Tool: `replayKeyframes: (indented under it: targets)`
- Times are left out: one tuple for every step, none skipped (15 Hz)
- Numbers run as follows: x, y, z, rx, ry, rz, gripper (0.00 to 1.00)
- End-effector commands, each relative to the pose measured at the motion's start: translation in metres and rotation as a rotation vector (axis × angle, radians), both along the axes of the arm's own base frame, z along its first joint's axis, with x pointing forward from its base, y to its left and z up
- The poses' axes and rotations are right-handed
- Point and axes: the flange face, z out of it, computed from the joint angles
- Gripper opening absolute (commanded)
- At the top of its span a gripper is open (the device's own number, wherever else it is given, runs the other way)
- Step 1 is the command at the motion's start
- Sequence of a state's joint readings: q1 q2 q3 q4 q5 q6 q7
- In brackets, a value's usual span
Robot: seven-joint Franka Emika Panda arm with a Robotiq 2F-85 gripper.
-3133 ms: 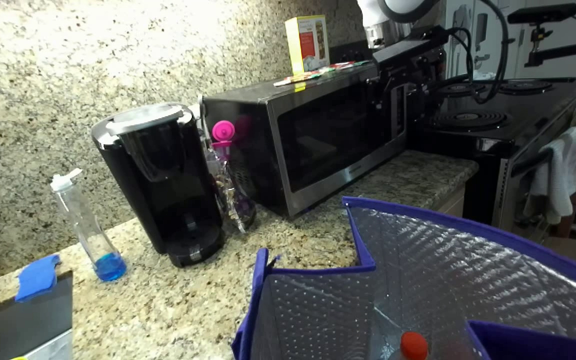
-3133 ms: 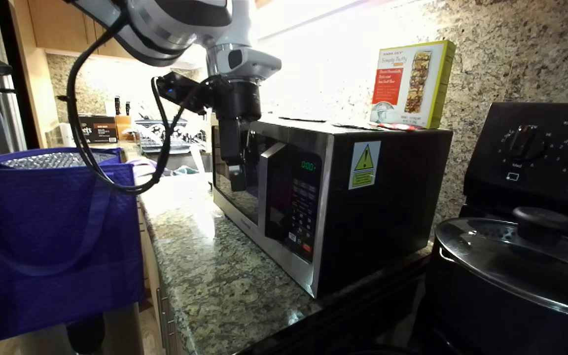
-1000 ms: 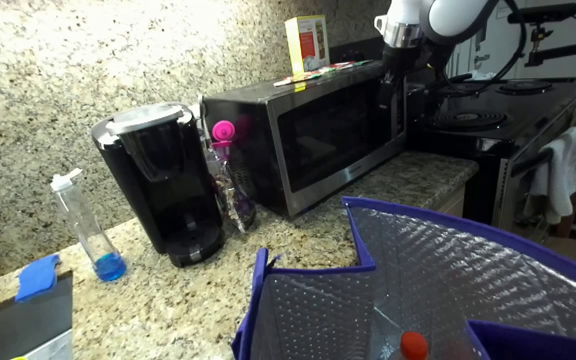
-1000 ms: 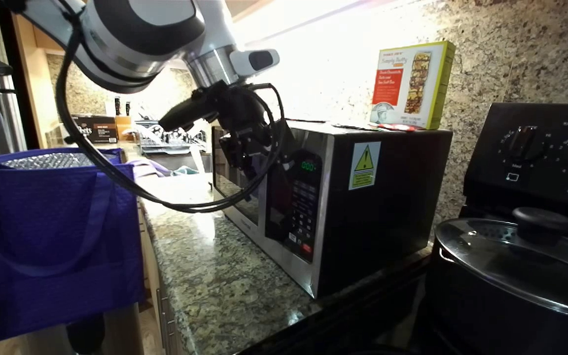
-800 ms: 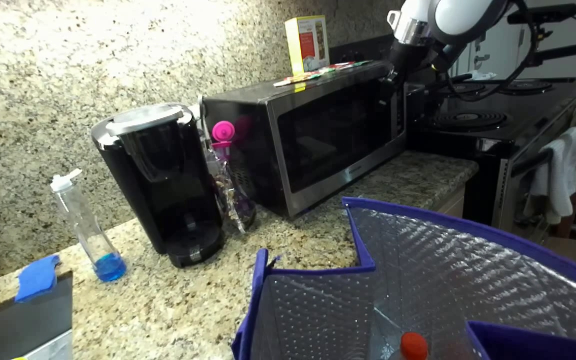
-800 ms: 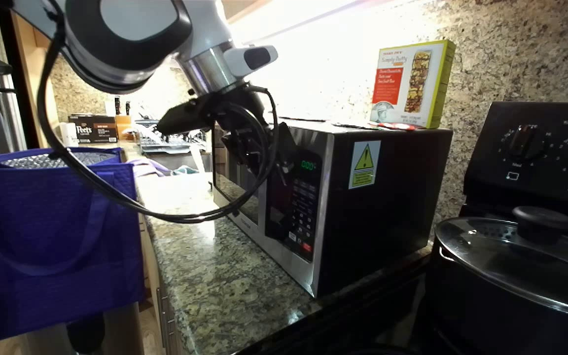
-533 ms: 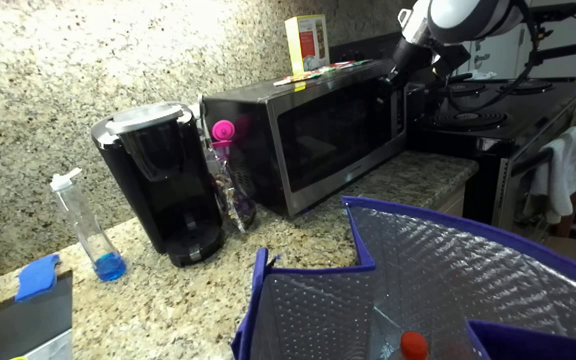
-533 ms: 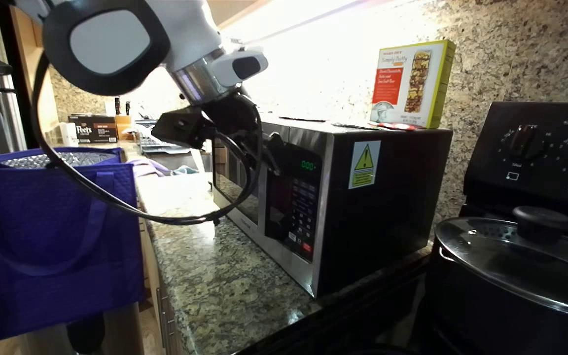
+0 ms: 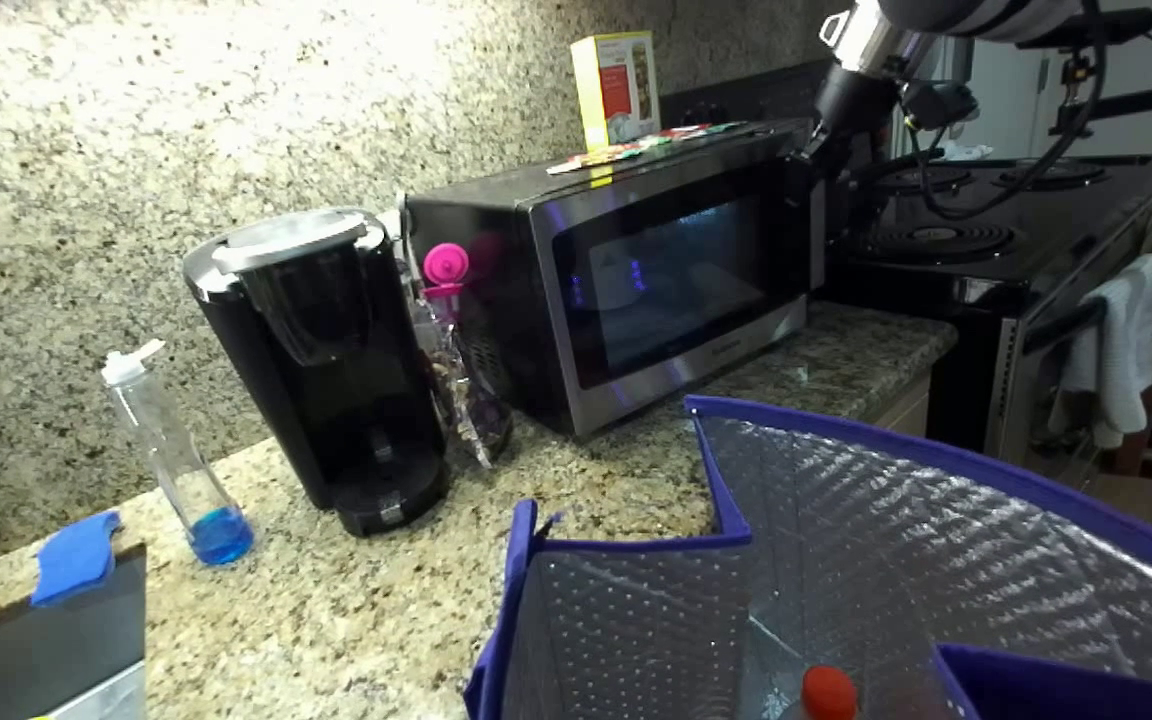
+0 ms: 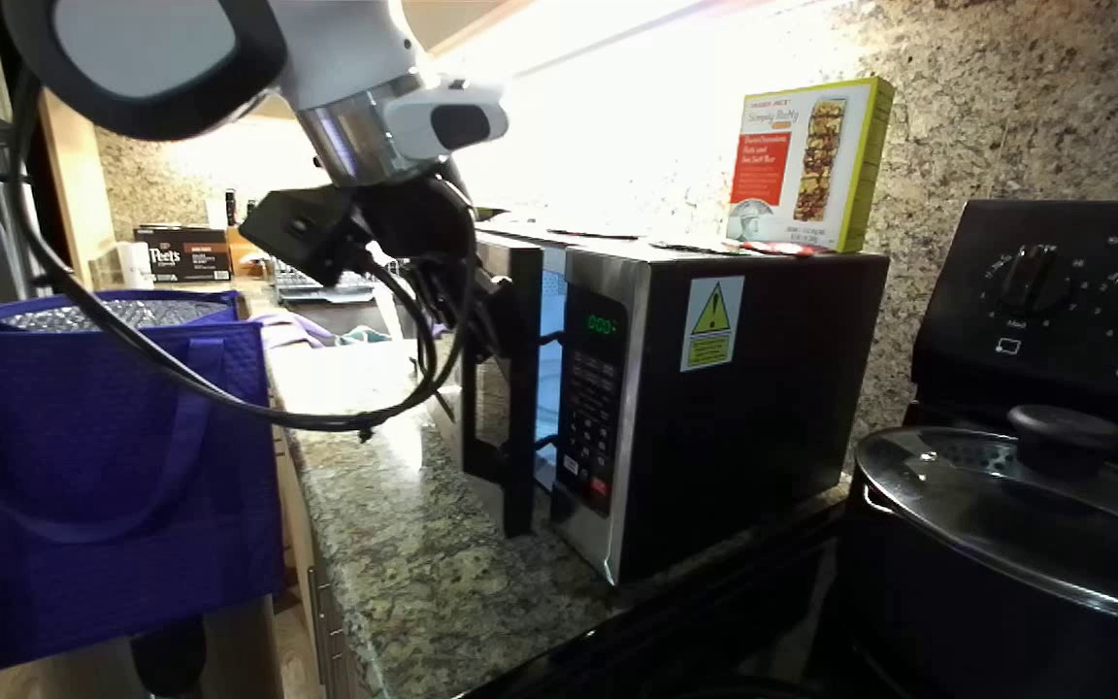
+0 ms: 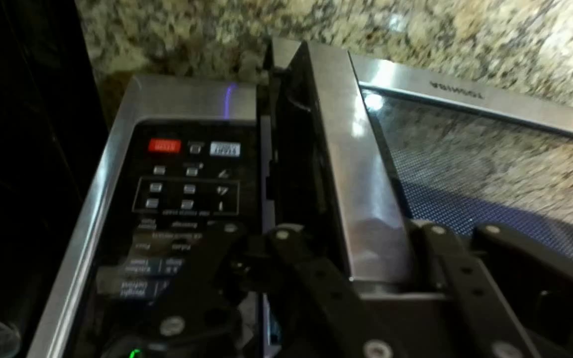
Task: Open the microwave
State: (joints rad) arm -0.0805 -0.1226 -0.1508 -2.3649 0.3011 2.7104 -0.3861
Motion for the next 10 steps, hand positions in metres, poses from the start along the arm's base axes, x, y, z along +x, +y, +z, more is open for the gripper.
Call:
replayKeyframes:
  targets:
    - [-0.050,0.034,0.018,0.066,0.131,-0.011,0.03]
    - [-0.057,0.042,0.022,0.076,0.180,-0.031,0.06]
    - [-0.061,0.056,0.026,0.111,0.212,-0.021,0.31]
    - [-0.063,0.067,0.028,0.113,0.252,-0.014,0.32]
    - [-0.065,0.077,0.030,0.129,0.269,-0.018,0.33]
    - [-0.067,0.086,0.032,0.152,0.288,-0.031,0.38]
    - [-0.069,0.092,0.033,0.162,0.304,-0.043,0.43]
    - [-0.071,0.100,0.033,0.171,0.315,-0.063,0.50]
    - [-0.072,0.106,0.034,0.188,0.319,-0.073,0.56]
    - [-0.074,0.115,0.036,0.204,0.325,-0.080,0.61]
